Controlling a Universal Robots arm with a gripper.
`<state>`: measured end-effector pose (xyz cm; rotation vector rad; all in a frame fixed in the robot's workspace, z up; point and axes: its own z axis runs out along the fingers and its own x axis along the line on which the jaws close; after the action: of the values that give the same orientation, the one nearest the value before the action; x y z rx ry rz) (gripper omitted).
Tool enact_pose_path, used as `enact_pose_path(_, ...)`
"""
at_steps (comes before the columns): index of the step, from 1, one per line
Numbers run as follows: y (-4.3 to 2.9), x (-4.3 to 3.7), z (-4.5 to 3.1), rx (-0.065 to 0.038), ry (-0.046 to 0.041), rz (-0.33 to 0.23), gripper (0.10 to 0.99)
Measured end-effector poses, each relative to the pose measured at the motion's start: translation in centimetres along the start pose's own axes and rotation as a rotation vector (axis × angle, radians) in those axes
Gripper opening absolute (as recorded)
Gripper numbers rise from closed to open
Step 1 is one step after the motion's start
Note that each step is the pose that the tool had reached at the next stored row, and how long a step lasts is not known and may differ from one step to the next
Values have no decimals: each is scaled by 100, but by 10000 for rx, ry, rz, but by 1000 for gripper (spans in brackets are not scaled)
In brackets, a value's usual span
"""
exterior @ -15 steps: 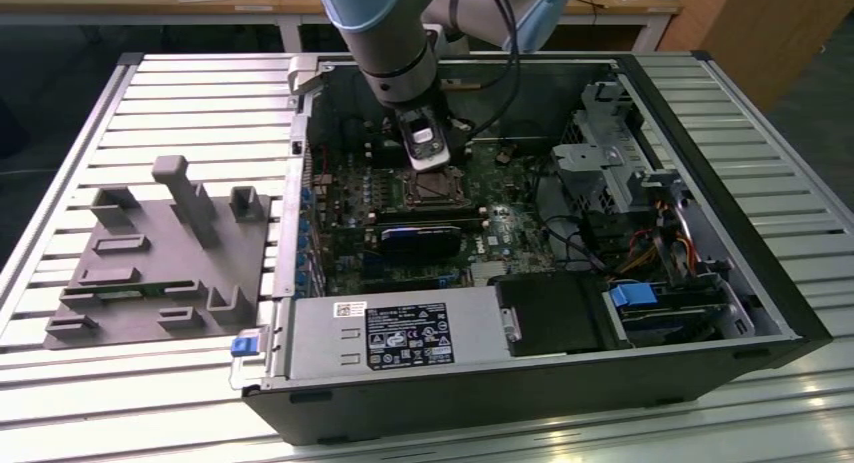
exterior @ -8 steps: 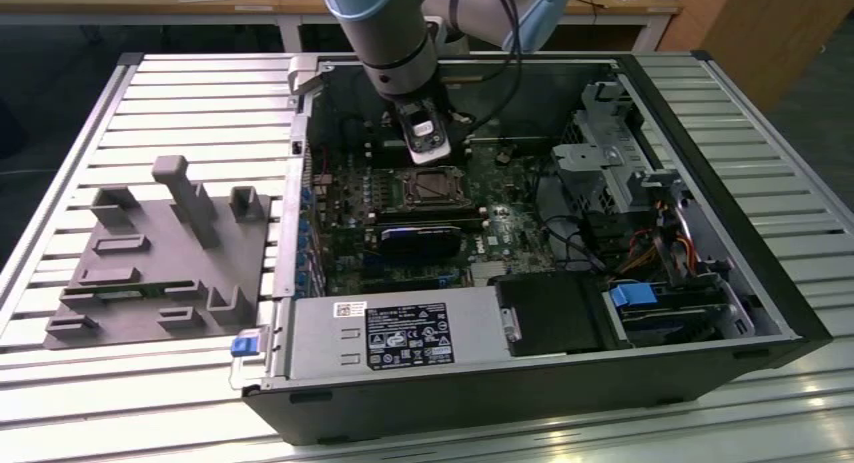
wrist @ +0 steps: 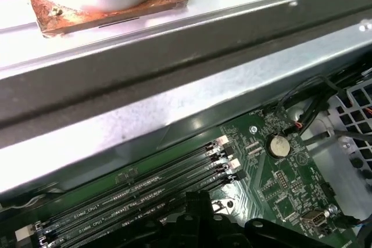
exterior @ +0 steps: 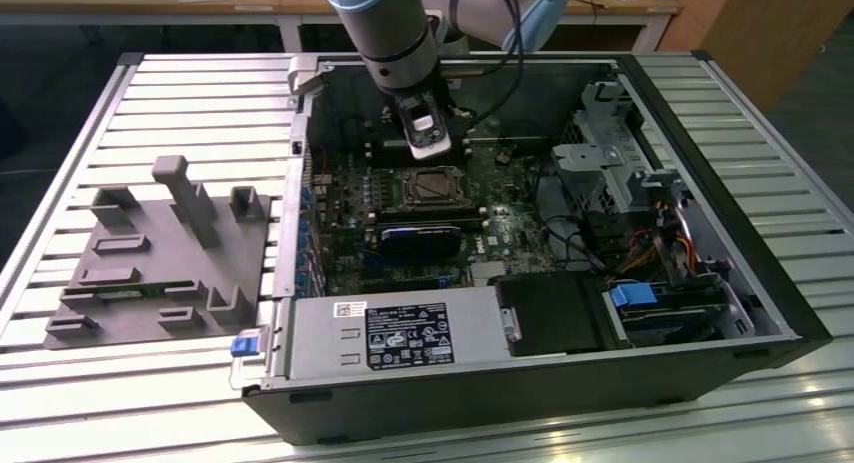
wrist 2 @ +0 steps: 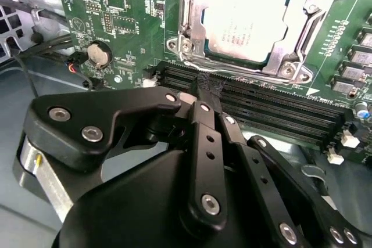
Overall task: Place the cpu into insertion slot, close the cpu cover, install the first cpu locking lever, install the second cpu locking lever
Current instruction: 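Install the first cpu locking lever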
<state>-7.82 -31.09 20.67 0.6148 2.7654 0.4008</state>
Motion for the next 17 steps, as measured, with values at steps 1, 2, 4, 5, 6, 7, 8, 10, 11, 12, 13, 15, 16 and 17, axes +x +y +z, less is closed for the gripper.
enact_pose_path(1,2,-1,-5,1,-2,5,106)
enact_pose_path(2,2,-1,-5,-1,-4,8,106)
enact_pose_path(4,2,-1,-5,0,-4,10,106)
enact_pose_path(5,2,-1,-5,0,-4,10,106)
enact_pose_path(6,2,-1,-6,1,-4,10,106)
enact_pose_path(7,2,-1,-6,1,-4,10,106)
enact_pose_path(8,2,-1,-6,2,-4,10,106)
enact_pose_path(10,2,-2,-6,7,-3,9,106)
enact_pose_path(11,3,-2,-6,43,2,3,106)
enact_pose_path(12,4,-4,-4,112,14,-10,106)
enact_pose_path(13,5,-5,-1,219,28,-29,106)
enact_pose_path(15,10,-9,4,472,70,-71,106)
enact_pose_path(16,13,-12,6,600,88,-94,106)
enact_pose_path(17,15,-15,7,731,99,-119,106)
